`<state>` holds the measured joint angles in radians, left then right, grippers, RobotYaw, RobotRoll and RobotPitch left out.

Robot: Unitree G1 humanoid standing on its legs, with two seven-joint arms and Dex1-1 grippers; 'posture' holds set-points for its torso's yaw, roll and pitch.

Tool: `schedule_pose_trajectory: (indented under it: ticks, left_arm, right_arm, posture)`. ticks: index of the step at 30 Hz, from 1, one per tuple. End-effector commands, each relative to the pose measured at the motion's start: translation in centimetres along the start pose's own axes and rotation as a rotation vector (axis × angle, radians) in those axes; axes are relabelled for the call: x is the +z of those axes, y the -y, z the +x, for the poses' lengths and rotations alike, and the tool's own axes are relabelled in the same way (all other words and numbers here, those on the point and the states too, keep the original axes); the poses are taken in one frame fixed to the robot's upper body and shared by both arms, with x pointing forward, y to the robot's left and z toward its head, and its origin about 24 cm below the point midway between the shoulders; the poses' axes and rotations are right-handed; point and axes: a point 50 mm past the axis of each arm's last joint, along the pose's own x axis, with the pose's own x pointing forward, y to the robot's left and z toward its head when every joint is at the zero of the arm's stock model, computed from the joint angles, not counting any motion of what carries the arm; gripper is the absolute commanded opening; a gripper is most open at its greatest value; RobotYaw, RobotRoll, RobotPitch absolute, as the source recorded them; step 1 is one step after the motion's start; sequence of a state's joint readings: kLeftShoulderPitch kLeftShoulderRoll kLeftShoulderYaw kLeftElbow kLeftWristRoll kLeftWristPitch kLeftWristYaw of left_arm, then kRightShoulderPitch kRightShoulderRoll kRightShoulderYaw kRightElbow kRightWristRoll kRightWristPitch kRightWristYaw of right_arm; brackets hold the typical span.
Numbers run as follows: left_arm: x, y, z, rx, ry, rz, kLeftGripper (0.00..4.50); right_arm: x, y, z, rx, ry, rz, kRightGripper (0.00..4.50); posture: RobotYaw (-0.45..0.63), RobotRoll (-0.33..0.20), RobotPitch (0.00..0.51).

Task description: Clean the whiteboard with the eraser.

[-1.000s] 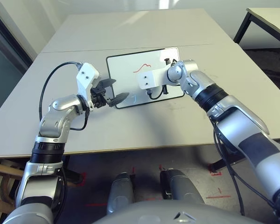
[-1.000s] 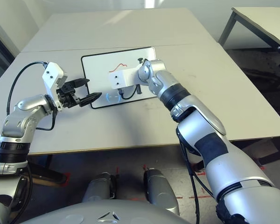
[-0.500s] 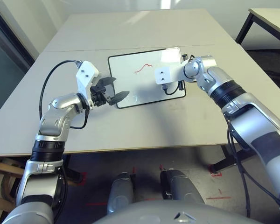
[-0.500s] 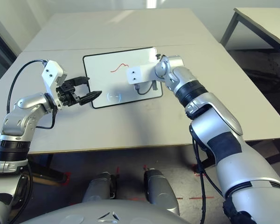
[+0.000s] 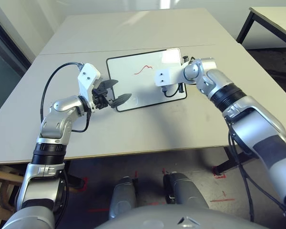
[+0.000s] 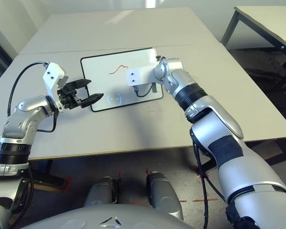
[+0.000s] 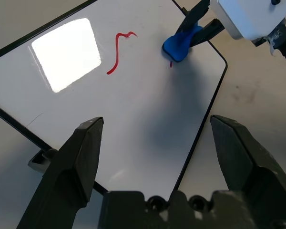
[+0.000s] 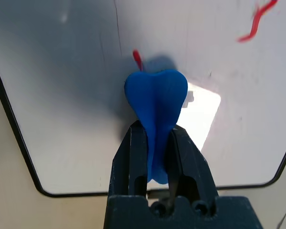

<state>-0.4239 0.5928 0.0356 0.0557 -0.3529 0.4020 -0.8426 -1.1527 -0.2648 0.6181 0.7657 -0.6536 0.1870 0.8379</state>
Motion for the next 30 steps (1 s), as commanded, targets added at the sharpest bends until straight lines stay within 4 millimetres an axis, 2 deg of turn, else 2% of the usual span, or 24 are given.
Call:
schedule_pose_trajectory:
  ticks: [1, 6, 24, 30]
  left_arm:
    - [-0.2, -0.1, -0.1, 0.006, -0.011, 0.006, 4.50]
    - [-0.4, 0.0, -0.2, 0.010, -0.011, 0.003, 4.50]
    - [-0.2, -0.2, 0.0, 0.001, -0.009, 0.010, 4.50]
    - [-0.1, -0.3, 0.0, 0.005, -0.010, 0.012, 4.50]
  right_arm:
    - [1.0, -1.1, 0.6, 0.034, 0.016, -0.029, 0.38]
    - [1.1, -1.8, 0.9, 0.050, 0.009, -0.050, 0.38]
    - [-4.8, -2.3, 0.5, 0.048, -0.155, -0.019, 0.38]
    - [-5.3, -1.4, 0.0, 0.016, -0.161, 0.023, 0.38]
  posture:
    - [-0.03, 0.000, 0.051]
    - [-0.03, 0.000, 0.051]
    - [-0.05, 0.000, 0.048]
    - [-0.05, 0.000, 0.048]
